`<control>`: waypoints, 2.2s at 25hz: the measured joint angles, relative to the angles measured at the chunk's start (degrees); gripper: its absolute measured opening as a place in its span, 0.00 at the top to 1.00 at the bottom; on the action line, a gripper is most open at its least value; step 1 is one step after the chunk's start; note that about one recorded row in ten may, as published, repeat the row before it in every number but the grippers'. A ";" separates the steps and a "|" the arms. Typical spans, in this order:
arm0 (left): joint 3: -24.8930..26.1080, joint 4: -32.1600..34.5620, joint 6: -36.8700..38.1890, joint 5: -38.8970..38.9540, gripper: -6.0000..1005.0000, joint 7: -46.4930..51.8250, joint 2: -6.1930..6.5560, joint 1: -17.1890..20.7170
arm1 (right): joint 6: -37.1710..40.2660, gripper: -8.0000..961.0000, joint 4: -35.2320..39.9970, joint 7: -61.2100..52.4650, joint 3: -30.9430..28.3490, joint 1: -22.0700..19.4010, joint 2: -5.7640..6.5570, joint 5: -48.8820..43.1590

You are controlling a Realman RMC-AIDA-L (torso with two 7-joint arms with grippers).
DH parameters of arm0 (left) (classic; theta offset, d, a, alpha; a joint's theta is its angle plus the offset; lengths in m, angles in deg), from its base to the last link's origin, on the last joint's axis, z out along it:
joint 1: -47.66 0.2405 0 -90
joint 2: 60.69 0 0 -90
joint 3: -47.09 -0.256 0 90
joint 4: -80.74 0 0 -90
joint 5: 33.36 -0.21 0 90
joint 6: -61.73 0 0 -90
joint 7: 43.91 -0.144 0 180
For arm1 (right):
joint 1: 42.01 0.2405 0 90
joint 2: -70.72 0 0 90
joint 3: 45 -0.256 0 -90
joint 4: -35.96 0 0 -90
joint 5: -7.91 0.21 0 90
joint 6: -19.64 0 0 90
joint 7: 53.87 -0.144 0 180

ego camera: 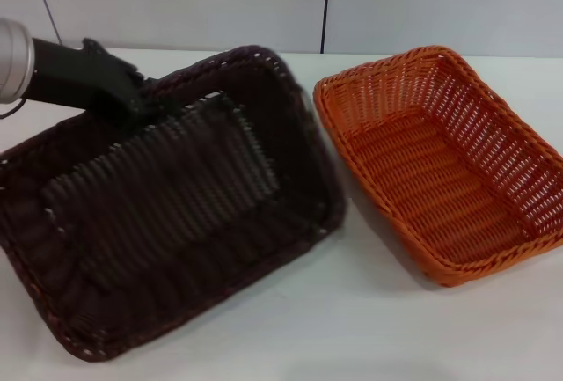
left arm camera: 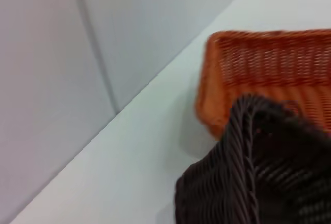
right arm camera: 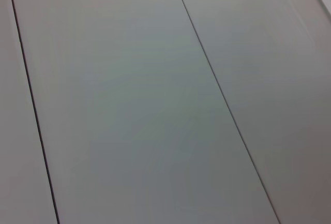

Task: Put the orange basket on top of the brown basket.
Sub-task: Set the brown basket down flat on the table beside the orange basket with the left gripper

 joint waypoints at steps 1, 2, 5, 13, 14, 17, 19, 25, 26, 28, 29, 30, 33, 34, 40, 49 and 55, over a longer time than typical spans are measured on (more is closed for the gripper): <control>0.26 0.17 -0.79 0.12 0.78 -0.76 -0.03 -0.80 | 0.00 0.14 0.00 0.00 0.00 0.00 0.00 0.00; 0.25 0.30 -1.29 0.17 0.78 -1.35 -0.08 -1.28 | 0.00 0.14 -0.08 0.00 0.19 -0.16 0.00 0.00; -0.26 1.19 -1.49 0.15 0.79 -2.27 -0.23 -3.06 | 0.02 0.14 -0.52 0.00 0.64 -0.59 -0.02 -0.01; -2.34 4.01 -1.67 0.38 0.79 -3.33 -0.23 -7.53 | 0.10 0.14 -0.74 0.00 0.65 -1.14 -0.03 -0.05; -2.48 4.75 -1.59 0.28 0.79 -3.58 -0.25 -8.15 | 0.10 0.14 -0.73 0.00 0.65 -1.16 -0.03 -0.05; -2.92 7.68 -0.59 0.01 0.79 -4.50 -0.28 -9.53 | 0.11 0.14 -0.55 0.00 0.65 -1.24 -0.02 0.08; -3.10 9.31 0.24 -0.12 0.79 -5.27 -0.28 -10.28 | 0.11 0.14 -0.45 0.00 0.65 -1.25 0.01 0.18; -3.49 13.81 2.47 -0.30 0.79 -8.52 -0.27 -11.87 | 0.10 0.14 0.26 0.00 0.65 -0.97 0.21 0.28; -3.49 13.81 2.47 -0.30 0.79 -8.52 -0.27 -11.87 | 0.10 0.14 0.26 0.00 0.65 -0.97 0.21 0.28; -4.42 15.76 3.76 -0.38 0.79 -9.30 -0.35 -12.47 | 0.10 0.14 0.37 0.00 0.65 -0.79 0.26 0.30; -5.08 17.08 4.79 -0.39 0.79 -9.56 -0.35 -12.93 | 0.10 0.14 0.37 0.02 0.64 -0.74 0.28 0.31; -5.65 18.30 5.82 -0.38 0.79 -9.76 -0.34 -13.37 | 0.07 0.14 0.38 0.22 0.61 -0.68 0.31 0.34; -7.05 20.41 8.01 0.09 0.79 -10.72 -0.43 -14.21 | -0.10 0.14 0.40 0.38 0.61 -0.61 0.32 0.38; -7.77 20.97 8.90 0.43 0.79 -11.26 -0.55 -14.44 | -0.21 0.14 0.47 0.42 0.63 -0.57 0.32 0.40; -13.20 23.01 14.21 1.61 0.79 -12.61 -0.66 -15.34 | -0.47 0.14 1.28 0.45 0.65 -0.35 0.33 0.43; -14.41 25.86 21.36 6.06 0.79 -15.29 -0.71 -16.93 | -0.53 0.14 1.43 0.44 0.65 -0.97 0.25 0.09; -14.94 26.58 23.24 6.92 0.77 -15.28 -0.79 -16.81 | -0.42 0.14 1.64 0.20 0.88 -1.20 0.24 0.05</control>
